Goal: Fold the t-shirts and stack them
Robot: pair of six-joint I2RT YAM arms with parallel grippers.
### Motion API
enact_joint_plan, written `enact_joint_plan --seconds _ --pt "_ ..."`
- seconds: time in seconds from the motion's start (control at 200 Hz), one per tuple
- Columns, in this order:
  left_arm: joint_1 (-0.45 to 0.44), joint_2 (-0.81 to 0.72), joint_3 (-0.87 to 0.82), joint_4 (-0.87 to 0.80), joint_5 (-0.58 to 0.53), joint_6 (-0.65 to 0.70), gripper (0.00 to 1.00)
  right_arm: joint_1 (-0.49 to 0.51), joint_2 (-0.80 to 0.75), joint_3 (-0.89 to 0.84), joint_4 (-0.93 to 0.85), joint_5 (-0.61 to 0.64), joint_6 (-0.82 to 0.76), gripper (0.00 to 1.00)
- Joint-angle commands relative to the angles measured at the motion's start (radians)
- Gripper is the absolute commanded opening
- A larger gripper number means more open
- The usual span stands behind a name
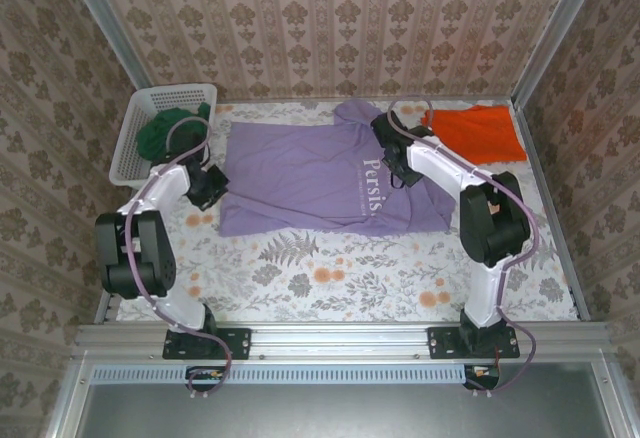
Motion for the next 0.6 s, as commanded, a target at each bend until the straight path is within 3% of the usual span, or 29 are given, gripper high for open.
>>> enact_joint_plan --seconds 0.0,0.155,0.245,0.35,0.41,0.5,0.595 --pt "-0.015 0.039 0.060 -0.024 -0.048 -0.003 0.15 -0.018 0.043 0.058 -0.026 -0.015 -0.050 0.00" --pt "-0.025 0.026 0.096 -0.041 -0.074 0.009 0.29 -0.037 0.087 0.132 -0.033 -0.052 -0.139 0.10" --pt "-0.056 -0.032 0.113 -0.068 -0.145 0.036 0.46 -0.063 0.078 0.167 -0.044 -0.092 -0.219 0.18" --pt "-0.109 -0.107 0.093 -0.091 -0.205 0.056 0.57 -0.102 0.033 0.163 -0.035 -0.181 -0.351 0.55" --pt "-0.141 -0.152 0.045 -0.084 -0.219 0.055 0.59 -0.128 0.002 0.143 -0.029 -0.251 -0.448 0.67" --pt "-0.179 -0.214 -0.066 -0.051 -0.233 0.046 0.58 -0.172 -0.084 0.050 0.010 -0.366 -0.549 0.70" --pt "-0.192 -0.278 -0.189 -0.012 -0.203 0.037 0.54 -0.234 -0.273 -0.213 0.190 -0.503 -0.589 0.75"
